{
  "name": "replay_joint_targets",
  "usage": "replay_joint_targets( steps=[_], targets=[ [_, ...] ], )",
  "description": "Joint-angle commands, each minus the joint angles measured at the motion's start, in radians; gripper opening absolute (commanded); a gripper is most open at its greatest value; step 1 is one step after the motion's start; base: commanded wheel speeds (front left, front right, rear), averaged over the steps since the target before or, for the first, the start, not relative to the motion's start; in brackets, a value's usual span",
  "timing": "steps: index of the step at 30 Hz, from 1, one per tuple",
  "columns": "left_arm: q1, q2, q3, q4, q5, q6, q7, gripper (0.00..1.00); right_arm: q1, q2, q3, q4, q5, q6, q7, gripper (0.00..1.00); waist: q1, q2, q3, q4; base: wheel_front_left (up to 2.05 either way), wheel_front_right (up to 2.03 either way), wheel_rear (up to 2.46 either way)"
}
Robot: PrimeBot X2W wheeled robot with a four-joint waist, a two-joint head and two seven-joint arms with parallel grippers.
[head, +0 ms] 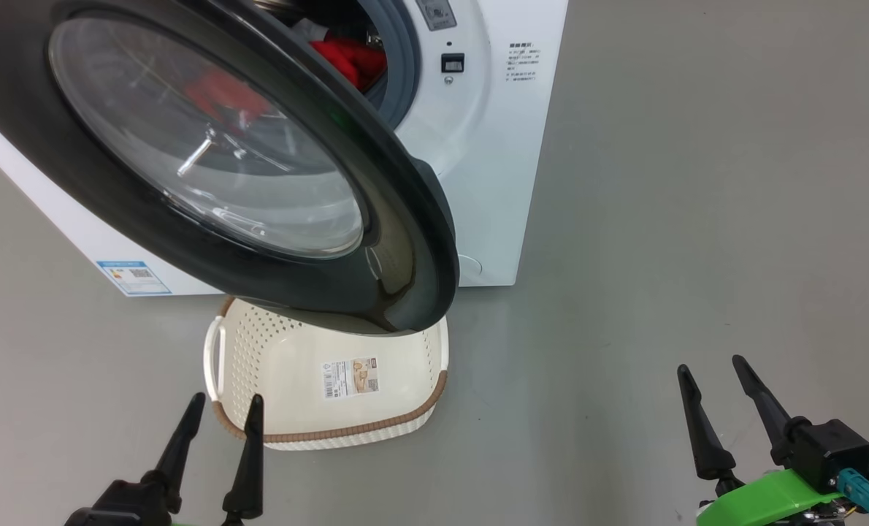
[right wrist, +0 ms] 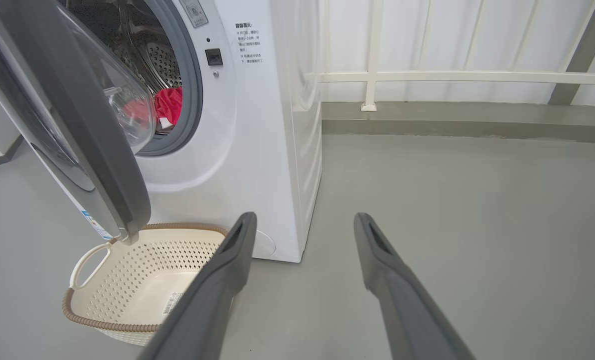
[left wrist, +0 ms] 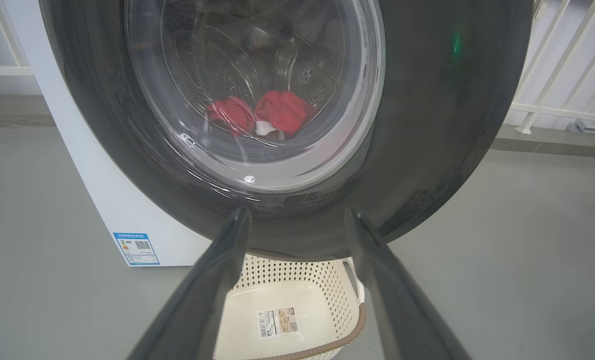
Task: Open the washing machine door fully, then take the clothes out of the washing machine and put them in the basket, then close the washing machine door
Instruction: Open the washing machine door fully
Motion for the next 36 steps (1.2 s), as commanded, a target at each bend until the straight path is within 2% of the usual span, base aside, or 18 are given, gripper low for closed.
replay_joint_targets(
  steps=[1, 15, 20, 21, 23, 26, 31, 33, 34, 36],
  targets=[
    [-0.008, 0.011, 0.032, -0.029, 0.009, -0.005, -0.012, 1.00, -0.007, -0.008, 0.013, -0.021, -0.016, 0.007, -0.009, 1.00, 0.0000, -0.0001, 0.000, 0.000, 0.00, 0.00, 0.00],
    [-0.003, 0.011, 0.023, -0.029, 0.007, -0.005, -0.012, 1.00, -0.010, 0.002, 0.003, -0.021, 0.006, 0.007, -0.009, 1.00, 0.0000, -0.0001, -0.008, 0.000, 0.00, 0.00, 0.00],
    [-0.002, 0.011, 0.017, -0.028, 0.005, -0.005, -0.012, 1.00, -0.021, 0.004, 0.026, -0.009, 0.089, 0.007, -0.009, 1.00, 0.0000, -0.0001, -0.008, 0.005, 0.00, 0.00, 0.00],
    [-0.002, 0.011, 0.016, -0.028, 0.005, -0.005, -0.012, 1.00, -0.027, 0.005, 0.032, -0.008, 0.120, 0.007, -0.009, 0.78, 0.0000, -0.0001, -0.008, 0.005, 0.00, 0.00, 0.00],
    [-0.002, 0.011, 0.015, -0.029, 0.003, -0.005, -0.012, 1.00, -0.045, 0.006, 0.046, -0.013, 0.190, 0.007, -0.009, 0.00, 0.0000, -0.0001, -0.004, 0.007, 0.00, 0.00, 0.00],
    [-0.004, 0.011, 0.013, -0.030, 0.001, -0.005, -0.012, 1.00, -0.082, 0.006, 0.086, -0.028, 0.305, 0.007, -0.009, 0.00, 0.0000, -0.0001, 0.000, 0.009, 0.00, 0.00, 0.00],
    [-0.011, 0.011, 0.002, -0.030, -0.001, -0.005, -0.012, 1.00, -0.172, -0.015, 0.150, -0.042, 0.569, 0.007, -0.009, 0.00, 0.0000, -0.0001, 0.013, 0.015, 0.00, 0.00, 0.00],
    [-0.017, 0.010, -0.004, -0.028, -0.002, -0.005, -0.012, 1.00, -0.217, -0.039, 0.182, -0.052, 0.687, 0.007, -0.009, 0.00, 0.0000, -0.0001, 0.021, 0.021, 0.00, 0.00, 0.00],
    [-0.017, 0.010, -0.004, -0.028, -0.002, -0.005, -0.012, 1.00, -0.217, -0.039, 0.182, -0.052, 0.687, 0.007, -0.009, 0.00, 0.0000, -0.0001, 0.021, 0.021, 0.00, 0.00, 0.00],
    [-0.024, 0.010, -0.009, -0.026, -0.005, -0.005, -0.012, 1.00, -0.267, -0.075, 0.221, -0.062, 0.797, 0.007, -0.009, 0.00, 0.0000, -0.0001, 0.030, 0.029, 0.00, 0.00, 0.00]
  ],
)
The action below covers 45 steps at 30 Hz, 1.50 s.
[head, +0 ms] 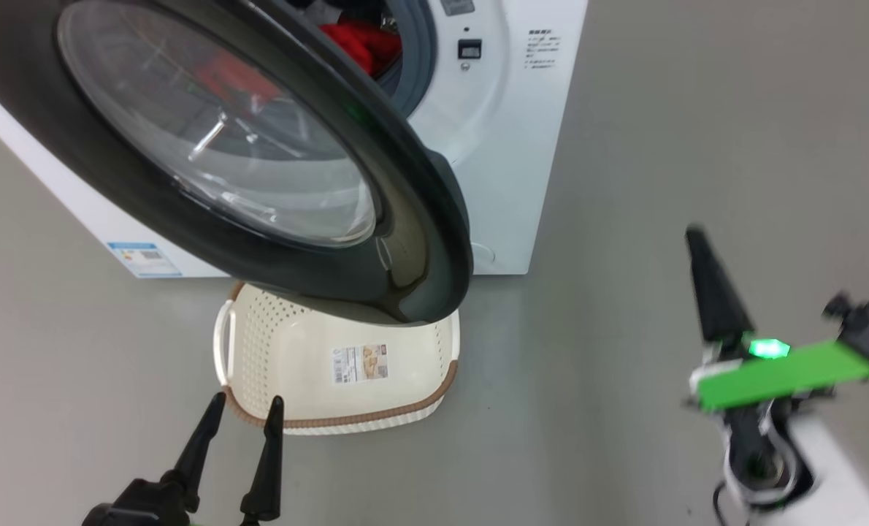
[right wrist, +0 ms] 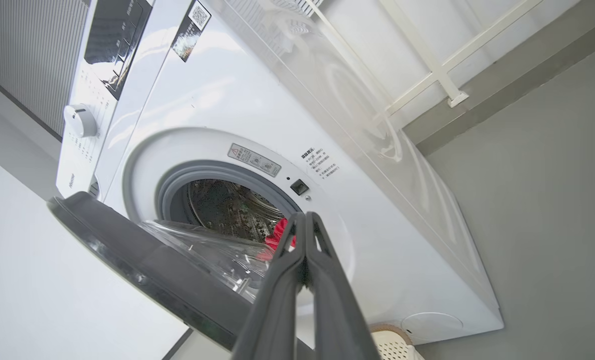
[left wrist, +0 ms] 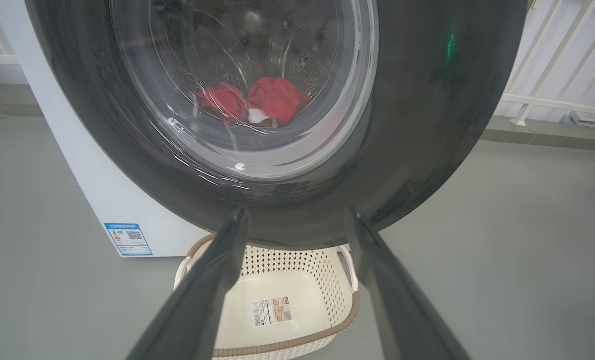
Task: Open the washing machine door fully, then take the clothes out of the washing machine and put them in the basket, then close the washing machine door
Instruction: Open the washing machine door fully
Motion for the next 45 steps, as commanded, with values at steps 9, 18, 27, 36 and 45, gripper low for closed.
replay_joint_targets(
  steps=[9, 18, 27, 36, 45],
  targets=[
    [-0.065, 0.010, -0.009, -0.016, -0.033, -0.005, -0.012, 1.00, -0.277, -0.163, 0.194, -0.062, 0.421, 0.007, 0.091, 0.00, 0.0000, 0.0000, 0.053, 0.063, 0.00, 0.00, 0.00],
    [-0.102, 0.010, -0.060, -0.015, -0.095, -0.005, -0.012, 1.00, -0.446, -0.213, 0.252, -0.002, 0.605, 0.007, 0.399, 0.00, 0.0000, 0.0000, 0.106, 0.121, 0.00, 0.00, 0.00],
    [-0.125, 0.010, -0.087, -0.016, -0.136, -0.005, -0.012, 1.00, -0.546, -0.191, 0.284, 0.151, 0.711, 0.007, 0.680, 0.00, 0.0000, 0.0000, 0.136, 0.159, 0.00, 0.00, 0.00],
    [-0.129, 0.010, -0.103, -0.011, -0.155, -0.005, -0.012, 1.00, -0.585, -0.149, 0.297, 0.207, 0.712, 0.007, 0.791, 0.00, 0.0000, 0.0000, 0.138, 0.181, 0.00, 0.00, 0.00],
    [-0.106, 0.010, -0.107, -0.003, -0.157, -0.005, -0.012, 1.00, -0.542, -0.122, 0.304, 0.213, 0.691, 0.007, 0.838, 0.00, 0.0000, 0.0000, 0.092, 0.197, 0.00, 0.00, 0.00]
  ],
)
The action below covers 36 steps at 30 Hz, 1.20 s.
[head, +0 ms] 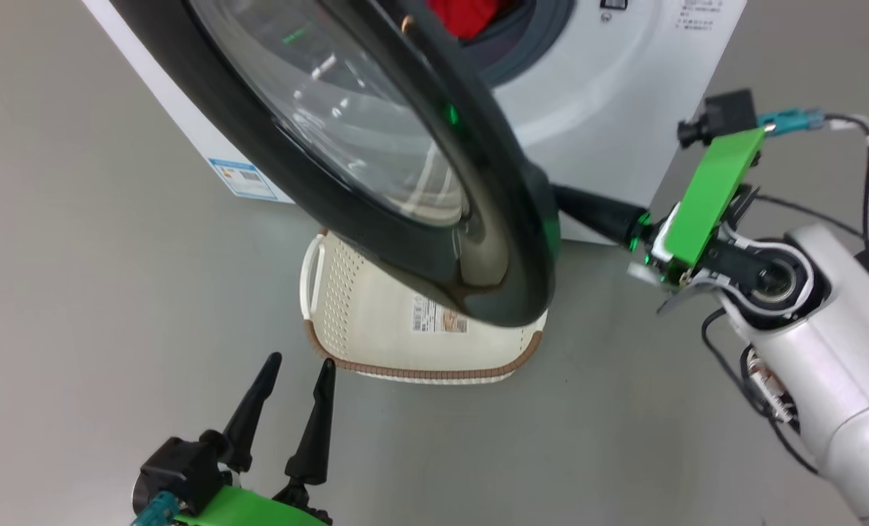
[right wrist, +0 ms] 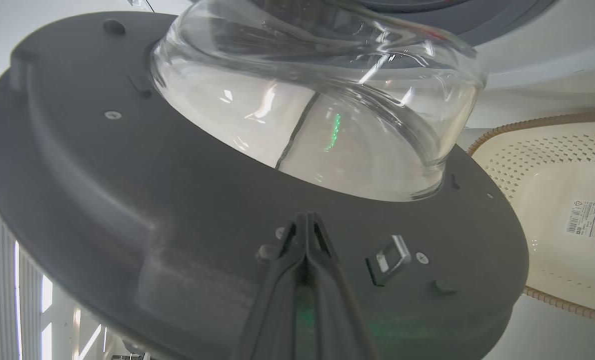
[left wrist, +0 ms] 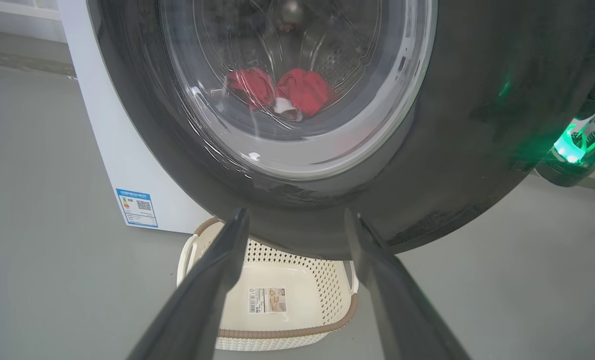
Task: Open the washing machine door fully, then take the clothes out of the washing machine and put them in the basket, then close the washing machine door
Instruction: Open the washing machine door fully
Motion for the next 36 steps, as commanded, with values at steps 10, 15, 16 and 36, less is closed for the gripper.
replay_joint_targets(
  steps=[10, 15, 16, 36],
  targets=[
    [0.034, 0.011, 0.052, -0.020, -0.010, -0.005, -0.012, 1.00, 0.083, 0.070, 0.011, -0.049, -0.020, 0.008, 0.043, 0.00, 0.0000, 0.0000, -0.064, 0.049, 0.00, 0.00, 0.00],
    [0.054, 0.011, 0.063, -0.011, 0.000, -0.003, -0.012, 1.00, 0.120, 0.096, 0.011, -0.050, -0.029, 0.008, 0.061, 0.00, 0.0000, 0.0000, -0.094, 0.085, 0.00, 0.00, 0.00],
    [0.058, 0.011, 0.066, -0.009, 0.001, -0.001, -0.012, 1.00, 0.127, 0.100, 0.011, -0.050, -0.032, 0.008, 0.063, 0.00, 0.0000, 0.0000, -0.101, 0.093, 0.00, 0.00, 0.00],
    [0.102, 0.011, 0.096, -0.023, 0.006, 0.049, -0.012, 1.00, 0.186, 0.198, 0.012, -0.063, -0.052, 0.008, 0.133, 0.00, 0.0000, 0.0000, -0.146, 0.240, 0.00, 0.00, 0.00]
  ],
)
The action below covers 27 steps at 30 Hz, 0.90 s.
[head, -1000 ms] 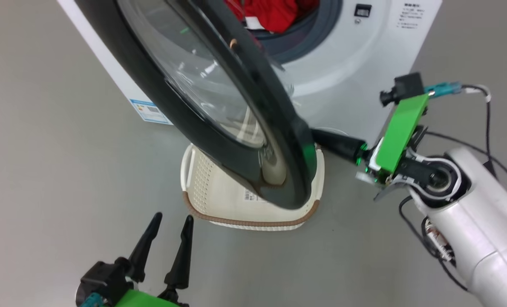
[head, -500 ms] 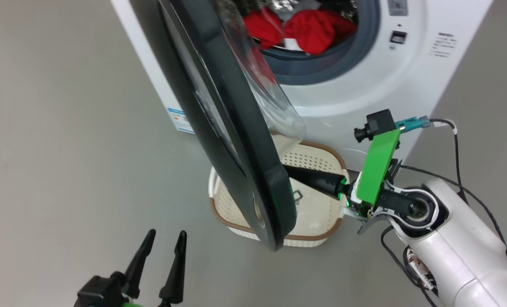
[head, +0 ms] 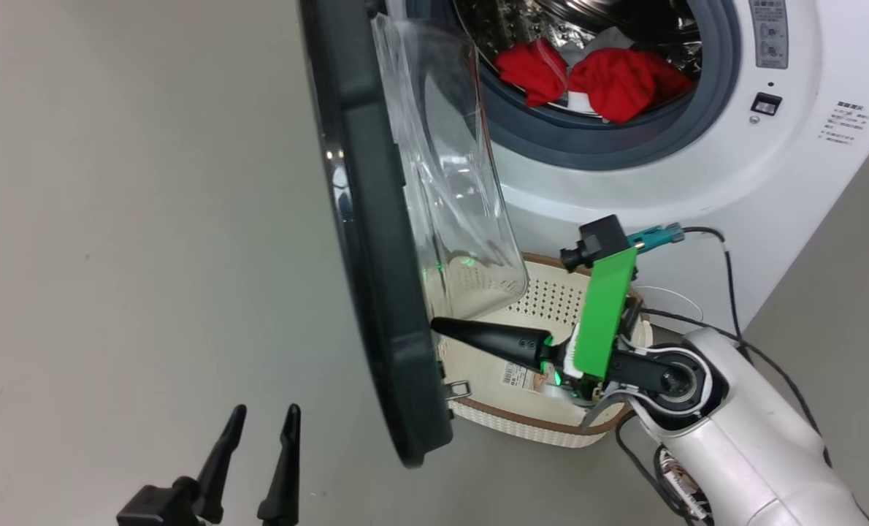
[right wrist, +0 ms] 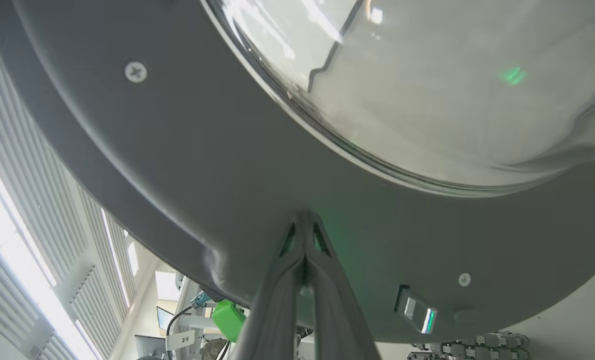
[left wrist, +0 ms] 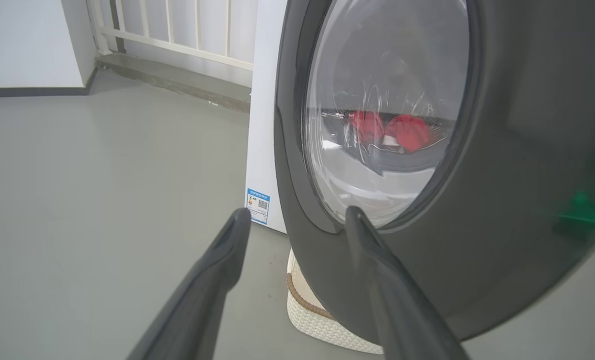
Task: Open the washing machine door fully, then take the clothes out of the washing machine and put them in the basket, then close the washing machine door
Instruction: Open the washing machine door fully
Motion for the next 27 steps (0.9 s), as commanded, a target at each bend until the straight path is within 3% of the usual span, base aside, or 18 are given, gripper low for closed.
replay_joint_targets(
  steps=[1, 19, 21, 23, 24, 26, 27],
  targets=[
    [-0.005, 0.011, 0.042, -0.032, 0.001, 0.012, -0.012, 1.00, -0.013, 0.034, 0.016, -0.030, -0.008, 0.008, 0.005, 0.00, 0.0000, 0.0000, 0.001, 0.005, 0.00, 0.00, 0.00],
    [0.008, 0.011, 0.052, -0.049, -0.004, 0.030, -0.012, 1.00, -0.009, 0.054, 0.074, -0.020, -0.014, 0.008, -0.030, 0.01, 0.0000, 0.0000, -0.014, 0.004, 0.00, 0.00, 0.00],
    [0.007, 0.011, 0.050, -0.046, -0.004, 0.027, -0.012, 1.00, -0.004, 0.054, 0.072, -0.021, -0.018, 0.008, -0.042, 0.14, 0.0000, 0.0000, -0.017, 0.002, 0.00, 0.00, 0.00],
    [0.005, 0.011, 0.049, -0.042, -0.002, 0.025, -0.012, 1.00, 0.001, 0.054, 0.066, -0.020, -0.028, 0.008, -0.056, 0.36, 0.0000, 0.0000, -0.021, 0.000, 0.00, 0.00, 0.00],
    [0.004, 0.011, 0.049, -0.040, -0.002, 0.023, -0.012, 1.00, 0.006, 0.054, 0.063, -0.019, -0.034, 0.008, -0.064, 0.48, 0.0000, 0.0000, -0.023, -0.001, 0.00, 0.00, 0.00],
    [0.003, 0.011, 0.049, -0.035, 0.000, 0.019, -0.012, 1.00, 0.017, 0.054, 0.054, -0.018, -0.045, 0.008, -0.081, 1.00, 0.0000, 0.0000, -0.028, -0.003, 0.00, 0.00, 0.00],
    [0.002, 0.011, 0.050, -0.033, 0.001, 0.017, -0.012, 1.00, 0.024, 0.053, 0.049, -0.018, -0.051, 0.008, -0.089, 1.00, 0.0000, 0.0000, -0.031, -0.005, 0.00, 0.00, 0.00]
  ],
)
